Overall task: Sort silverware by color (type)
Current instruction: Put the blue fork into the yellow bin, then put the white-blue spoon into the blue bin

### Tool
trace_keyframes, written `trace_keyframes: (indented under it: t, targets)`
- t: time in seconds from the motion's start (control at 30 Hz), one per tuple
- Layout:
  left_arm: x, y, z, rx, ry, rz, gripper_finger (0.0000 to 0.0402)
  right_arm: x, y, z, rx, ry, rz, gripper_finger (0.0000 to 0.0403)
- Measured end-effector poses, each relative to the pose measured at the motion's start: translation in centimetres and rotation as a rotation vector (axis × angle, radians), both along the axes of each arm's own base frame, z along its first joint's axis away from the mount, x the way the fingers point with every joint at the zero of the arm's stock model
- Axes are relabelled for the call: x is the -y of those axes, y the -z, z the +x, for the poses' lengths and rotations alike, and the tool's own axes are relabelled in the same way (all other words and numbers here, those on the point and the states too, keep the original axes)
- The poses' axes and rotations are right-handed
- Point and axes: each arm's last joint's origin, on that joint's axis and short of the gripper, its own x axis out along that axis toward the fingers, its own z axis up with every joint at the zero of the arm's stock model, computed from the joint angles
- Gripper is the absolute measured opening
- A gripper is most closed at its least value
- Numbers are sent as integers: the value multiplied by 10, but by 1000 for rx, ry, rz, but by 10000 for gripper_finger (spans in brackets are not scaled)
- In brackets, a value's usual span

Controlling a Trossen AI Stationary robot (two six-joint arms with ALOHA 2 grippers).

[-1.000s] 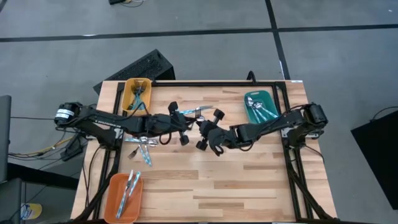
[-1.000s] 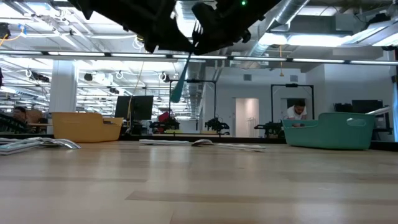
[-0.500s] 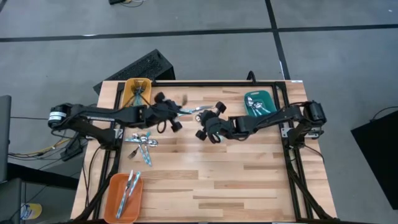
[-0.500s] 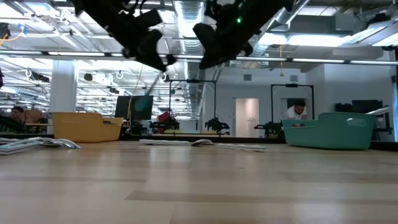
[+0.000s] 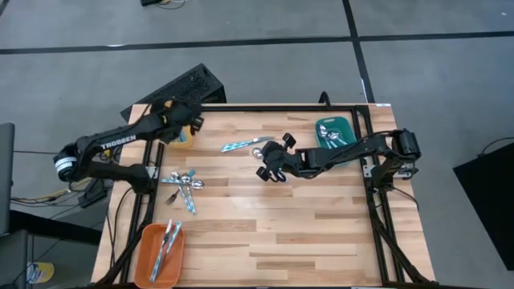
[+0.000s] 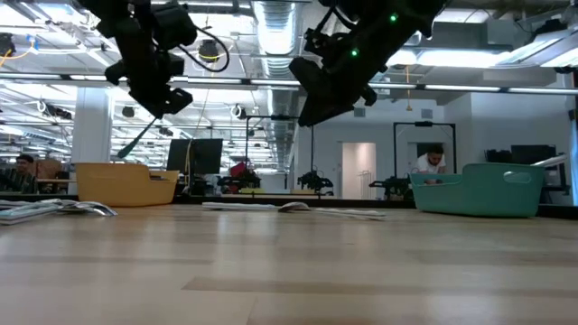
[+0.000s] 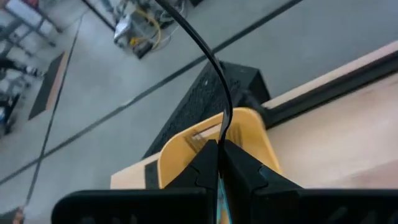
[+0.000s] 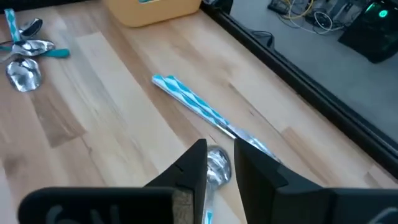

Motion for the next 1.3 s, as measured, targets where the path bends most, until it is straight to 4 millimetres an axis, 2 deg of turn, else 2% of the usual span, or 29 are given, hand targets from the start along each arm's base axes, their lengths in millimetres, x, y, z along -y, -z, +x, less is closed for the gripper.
trace_keyframes:
  t: [0.23,0.3,0.4,0.47,0.53,0.6,0.8,0.9,1.03,1.3]
  targets:
    - [-23,1,-20,37,-76,-57,0,-4,10,-4,-25,-13,-3,103]
    - [-28,4,-25,51,-79,-85,0,0,12,-5,-37,-15,-2,103]
    - [-32,13,-32,55,-82,-124,9,13,25,-1,-74,-60,77,103]
    - [-31,15,-31,43,-71,-120,27,20,34,-3,-119,-76,121,103]
    - [-31,19,-29,18,-55,-138,50,27,38,4,-100,-70,130,103]
    - [-31,21,-29,3,-48,-155,74,34,44,0,-151,-57,146,103]
    - [-31,22,-28,6,-61,-148,138,52,78,4,-213,-42,234,103]
    - [-26,20,-24,29,-23,-156,155,52,95,8,-242,-59,271,103]
    - [-11,14,-12,67,77,-138,161,52,106,12,-242,-62,294,103]
    - [30,-9,7,222,276,-51,158,53,103,10,-244,-56,300,103]
